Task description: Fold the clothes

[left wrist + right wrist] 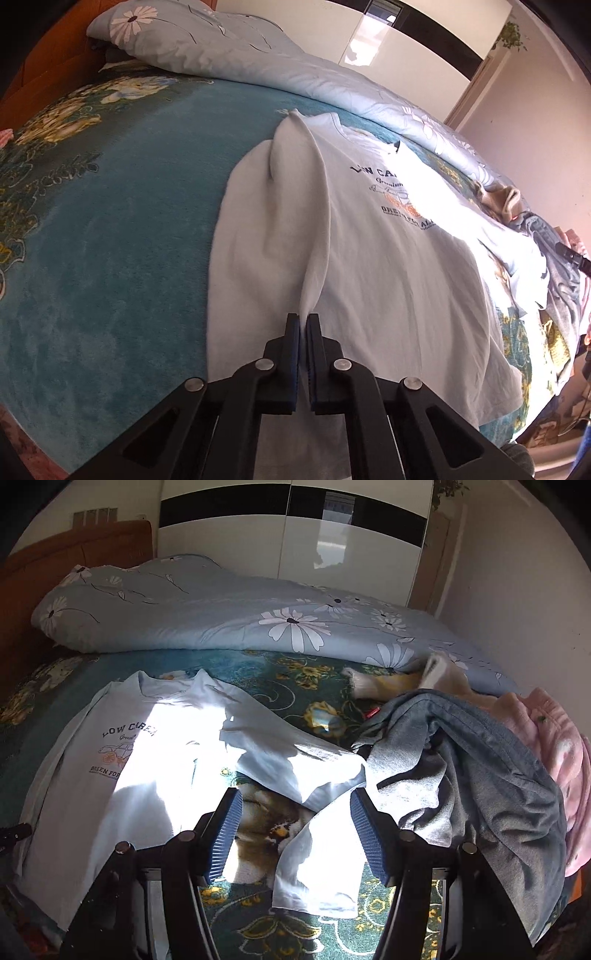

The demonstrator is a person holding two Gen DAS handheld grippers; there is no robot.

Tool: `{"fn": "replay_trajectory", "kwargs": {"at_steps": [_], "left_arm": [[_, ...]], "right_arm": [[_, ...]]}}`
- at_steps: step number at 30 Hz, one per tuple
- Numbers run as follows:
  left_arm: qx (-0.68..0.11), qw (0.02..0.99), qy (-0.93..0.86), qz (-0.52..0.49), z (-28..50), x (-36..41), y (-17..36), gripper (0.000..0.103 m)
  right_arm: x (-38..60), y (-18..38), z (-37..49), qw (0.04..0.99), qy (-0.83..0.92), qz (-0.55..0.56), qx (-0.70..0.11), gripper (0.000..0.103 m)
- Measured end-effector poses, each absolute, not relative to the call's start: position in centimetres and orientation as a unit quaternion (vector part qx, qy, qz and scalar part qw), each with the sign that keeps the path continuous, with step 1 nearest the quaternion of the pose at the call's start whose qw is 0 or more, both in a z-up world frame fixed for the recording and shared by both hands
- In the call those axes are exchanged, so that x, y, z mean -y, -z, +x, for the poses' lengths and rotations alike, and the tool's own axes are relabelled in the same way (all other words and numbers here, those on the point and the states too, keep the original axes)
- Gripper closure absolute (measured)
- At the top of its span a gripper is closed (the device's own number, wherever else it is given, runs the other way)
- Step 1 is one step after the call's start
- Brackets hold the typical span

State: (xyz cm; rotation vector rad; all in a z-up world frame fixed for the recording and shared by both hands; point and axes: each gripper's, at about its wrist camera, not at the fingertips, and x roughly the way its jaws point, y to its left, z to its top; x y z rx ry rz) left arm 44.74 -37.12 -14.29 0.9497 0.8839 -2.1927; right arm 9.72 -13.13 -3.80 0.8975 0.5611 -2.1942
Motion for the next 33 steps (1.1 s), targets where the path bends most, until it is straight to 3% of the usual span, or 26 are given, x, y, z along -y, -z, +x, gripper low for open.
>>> {"fn": "replay_trajectory", "kwargs": {"at_steps": [14, 20, 23, 24, 25, 26, 27, 33], "left_arm": [[-0.32, 0.475, 0.762, 0.303, 55.6, 55.4, 10.7, 0.099], [-0.358, 0.484, 0.727, 0.33, 56.3, 61.5, 13.5, 0.099], [-0.373, 0.457, 0.745, 0.312, 56.5, 60.7, 13.1, 0.097], [-0.373, 0.448, 0.753, 0.307, 56.6, 60.1, 12.7, 0.094], [-0.37, 0.447, 0.756, 0.304, 56.8, 59.3, 12.3, 0.08], [-0.367, 0.448, 0.757, 0.303, 57.0, 58.4, 11.8, 0.053], [-0.362, 0.447, 0.762, 0.297, 57.2, 57.1, 11.3, 0.044], [-0.351, 0.347, 0.816, 0.301, 55.5, 47.4, 10.4, 0.036]], "right_arm": [[14.2, 6.7, 11.2, 0.36, 0.822, 0.387, -0.212, 0.041], [14.9, 8.3, 11.9, 0.369, 0.808, 0.405, -0.217, 0.041], [14.7, 8.7, 12.2, 0.374, 0.803, 0.41, -0.218, 0.041], [14.6, 8.8, 12.4, 0.375, 0.801, 0.411, -0.218, 0.041], [14.3, 8.9, 12.7, 0.379, 0.799, 0.416, -0.214, 0.041], [14.0, 9.1, 12.9, 0.384, 0.795, 0.421, -0.209, 0.041], [13.6, 9.4, 13.3, 0.393, 0.787, 0.431, -0.199, 0.041], [12.7, 13.6, 17.3, 0.447, 0.722, 0.493, -0.189, 0.041]]}}
